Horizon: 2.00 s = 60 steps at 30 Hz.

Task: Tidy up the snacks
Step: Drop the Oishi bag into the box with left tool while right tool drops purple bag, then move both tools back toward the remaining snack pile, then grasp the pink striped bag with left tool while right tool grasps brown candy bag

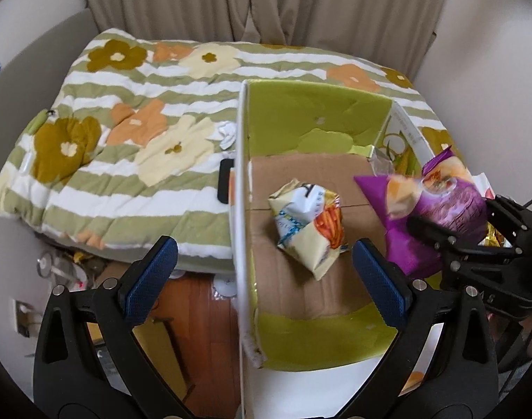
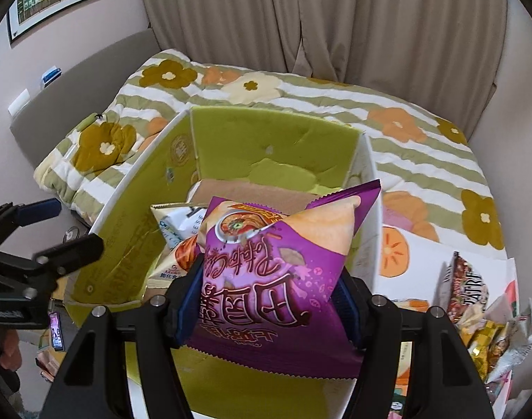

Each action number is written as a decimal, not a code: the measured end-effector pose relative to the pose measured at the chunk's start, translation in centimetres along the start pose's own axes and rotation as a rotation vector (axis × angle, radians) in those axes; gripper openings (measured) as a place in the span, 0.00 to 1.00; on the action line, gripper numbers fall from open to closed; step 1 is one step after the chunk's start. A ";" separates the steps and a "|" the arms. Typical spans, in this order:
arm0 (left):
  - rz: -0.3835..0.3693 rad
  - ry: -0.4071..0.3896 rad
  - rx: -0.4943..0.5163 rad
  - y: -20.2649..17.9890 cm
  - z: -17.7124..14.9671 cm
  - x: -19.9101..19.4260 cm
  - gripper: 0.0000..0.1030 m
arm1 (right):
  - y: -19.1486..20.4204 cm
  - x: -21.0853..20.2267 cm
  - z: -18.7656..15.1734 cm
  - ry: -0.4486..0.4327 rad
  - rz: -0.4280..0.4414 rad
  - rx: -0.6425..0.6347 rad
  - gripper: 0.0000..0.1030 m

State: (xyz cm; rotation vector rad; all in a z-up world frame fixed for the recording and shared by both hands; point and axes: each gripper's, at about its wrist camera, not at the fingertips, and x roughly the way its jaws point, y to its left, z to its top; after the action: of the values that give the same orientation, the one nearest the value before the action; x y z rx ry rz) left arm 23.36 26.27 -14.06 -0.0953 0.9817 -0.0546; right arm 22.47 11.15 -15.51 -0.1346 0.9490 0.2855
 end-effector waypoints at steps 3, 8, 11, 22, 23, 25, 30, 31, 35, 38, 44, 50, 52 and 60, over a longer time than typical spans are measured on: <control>-0.001 -0.008 -0.005 0.4 -0.4 -0.4 0.97 | 0.9 0.4 -0.4 0.022 -0.006 -0.028 0.82; -0.001 -0.017 -0.005 0.4 -1.2 -1.0 0.97 | 1.6 -0.4 -1.7 -0.012 0.004 -0.070 1.00; -0.006 -0.020 -0.019 0.4 -1.4 -1.4 0.97 | 1.7 -0.9 -2.3 -0.013 0.005 -0.068 1.00; 0.013 -0.116 -0.005 -3.3 -1.6 -6.2 0.97 | 0.5 -6.4 -3.0 -0.129 -0.004 -0.062 1.00; 0.009 -0.126 -0.003 -4.1 -1.7 -6.8 0.97 | 0.1 -6.9 -3.1 -0.137 -0.003 -0.060 1.00; -0.003 -0.135 0.003 -5.4 -1.9 -7.6 0.97 | -0.8 -8.1 -3.6 -0.152 -0.003 -0.050 1.00; -0.052 -0.142 0.030 -10.3 -2.7 -9.1 0.97 | -4.1 -11.6 -5.1 -0.183 -0.010 -0.029 1.00; -0.066 -0.141 0.035 -11.5 -2.9 -9.4 0.97 | -4.7 -12.2 -5.4 -0.187 -0.014 -0.025 1.00; -0.120 -0.109 0.032 -15.5 -4.1 -9.5 0.97 | -8.2 -14.5 -7.3 -0.189 -0.041 0.016 1.00; -0.139 -0.087 0.043 -18.5 -5.5 -9.3 0.97 | -11.2 -16.2 -8.9 -0.189 -0.048 0.054 1.00; -0.173 -0.030 0.063 -24.7 -8.6 -8.4 0.97 | -16.3 -18.6 -12.2 -0.169 -0.112 0.083 1.00; -0.190 0.048 0.049 -29.8 -11.8 -5.9 0.97 | -21.8 -19.2 -15.7 -0.139 -0.147 0.142 1.00; -0.206 0.081 0.046 -30.9 -12.6 -5.0 0.97 | -23.4 -19.0 -16.8 -0.122 -0.144 0.166 1.00; -0.222 0.230 0.078 -36.3 -15.9 1.4 0.97 | -28.2 -17.0 -20.9 -0.054 -0.137 0.291 1.00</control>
State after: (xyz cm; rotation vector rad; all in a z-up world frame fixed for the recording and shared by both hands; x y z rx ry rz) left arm 10.79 -10.90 -20.22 -0.1280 1.1942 -0.3127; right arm 5.27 -23.81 -14.01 0.0754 0.9130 0.0230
